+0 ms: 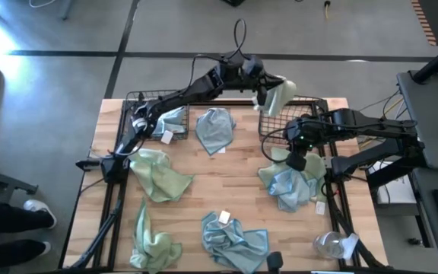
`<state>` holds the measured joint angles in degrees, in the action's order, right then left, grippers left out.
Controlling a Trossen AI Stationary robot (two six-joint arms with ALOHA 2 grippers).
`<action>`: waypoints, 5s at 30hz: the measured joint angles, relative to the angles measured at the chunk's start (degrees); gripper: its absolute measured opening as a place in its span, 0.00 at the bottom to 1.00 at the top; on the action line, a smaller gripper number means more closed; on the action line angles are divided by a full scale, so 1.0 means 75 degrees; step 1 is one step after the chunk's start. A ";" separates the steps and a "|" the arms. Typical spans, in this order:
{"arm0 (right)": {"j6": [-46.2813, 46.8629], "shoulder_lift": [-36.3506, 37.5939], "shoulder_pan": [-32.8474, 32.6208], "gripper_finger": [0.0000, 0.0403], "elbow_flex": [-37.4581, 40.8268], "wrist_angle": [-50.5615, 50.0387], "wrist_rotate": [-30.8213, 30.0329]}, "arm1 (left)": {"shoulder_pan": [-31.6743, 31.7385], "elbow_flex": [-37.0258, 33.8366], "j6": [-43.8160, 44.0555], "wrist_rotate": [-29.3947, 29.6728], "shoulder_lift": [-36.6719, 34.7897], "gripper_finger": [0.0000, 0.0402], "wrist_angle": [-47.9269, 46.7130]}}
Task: Sort microfiber towel by color & place in baskets
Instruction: Put the green microfiber towel into the right wire basket, then put the blue microfiber towel into the left wire basket
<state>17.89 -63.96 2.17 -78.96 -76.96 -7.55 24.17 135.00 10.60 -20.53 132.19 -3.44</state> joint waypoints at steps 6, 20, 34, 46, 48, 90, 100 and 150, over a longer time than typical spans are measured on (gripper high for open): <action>-0.0009 0.0000 0.0000 0.20 0.0000 0.0060 0.0000 | -0.0030 -0.0001 0.0927 -0.0373 0.0537 0.00 0.0676; 0.0006 0.0000 0.0000 0.20 0.0000 0.0142 0.0001 | -0.0155 -0.0003 0.1678 -0.2366 0.1208 0.00 0.2247; 0.0005 0.0000 0.0000 0.20 0.0000 0.0164 0.0002 | -0.0121 0.0000 0.1404 -0.1908 0.1220 0.22 0.2379; 0.0009 0.0000 -0.0001 0.20 0.0001 0.0180 0.0003 | -0.0105 -0.0001 0.1897 -0.3244 0.1212 0.28 0.2286; 0.0009 0.0000 -0.0003 0.20 0.0000 0.0180 0.0003 | -0.0085 0.0000 0.1926 -0.3879 0.1167 0.28 0.2014; 0.0676 0.0000 -0.0003 0.20 0.0002 0.0142 0.0003 | 0.0765 -0.0544 -0.4824 0.1872 -0.0403 0.24 -0.9809; 0.0673 0.0000 -0.0003 0.20 0.0000 0.0140 0.0003 | 0.0795 -0.2332 -0.4857 0.1872 -0.0403 0.24 -0.8704; 0.0606 0.0003 -0.0003 0.20 0.0000 0.0194 0.0004 | 0.0788 -0.4719 -0.2912 0.1655 -0.0685 0.00 -0.5756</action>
<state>22.43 -63.94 2.15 -78.96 -75.50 -7.52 30.08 99.61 -11.25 -8.12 127.05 -46.62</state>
